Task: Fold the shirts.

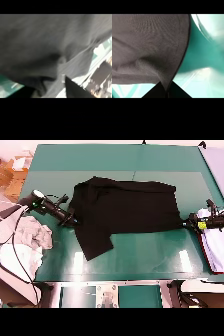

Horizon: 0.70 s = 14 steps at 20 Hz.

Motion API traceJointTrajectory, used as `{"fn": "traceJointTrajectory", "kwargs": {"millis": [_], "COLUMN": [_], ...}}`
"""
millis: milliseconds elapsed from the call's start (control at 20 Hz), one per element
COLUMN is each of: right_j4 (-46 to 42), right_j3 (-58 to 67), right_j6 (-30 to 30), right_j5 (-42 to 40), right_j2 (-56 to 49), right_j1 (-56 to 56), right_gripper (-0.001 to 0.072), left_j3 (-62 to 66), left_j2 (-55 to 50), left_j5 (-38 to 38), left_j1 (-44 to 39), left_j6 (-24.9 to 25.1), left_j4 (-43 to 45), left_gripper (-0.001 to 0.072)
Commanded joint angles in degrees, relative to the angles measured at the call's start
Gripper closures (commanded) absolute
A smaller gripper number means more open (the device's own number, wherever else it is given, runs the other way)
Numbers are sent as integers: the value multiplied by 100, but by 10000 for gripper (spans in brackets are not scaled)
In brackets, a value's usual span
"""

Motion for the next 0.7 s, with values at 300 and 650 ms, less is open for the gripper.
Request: {"fn": "traceJointTrajectory", "kwargs": {"millis": [300, 650], "right_j4": [83, 308], "right_j3": [4, 4], "right_j6": [-94, -155], "right_j5": [9, 26], "right_j2": [-2, -2], "right_j1": [4, 4], "right_gripper": [699, 699], "left_j3": [-1513, -2645], "left_j2": [2304, 2177], "left_j5": [1150, 2658], "left_j1": [776, 391], "left_j6": [-387, 177], "left_j4": [942, -645], "left_gripper": [260, 260]}}
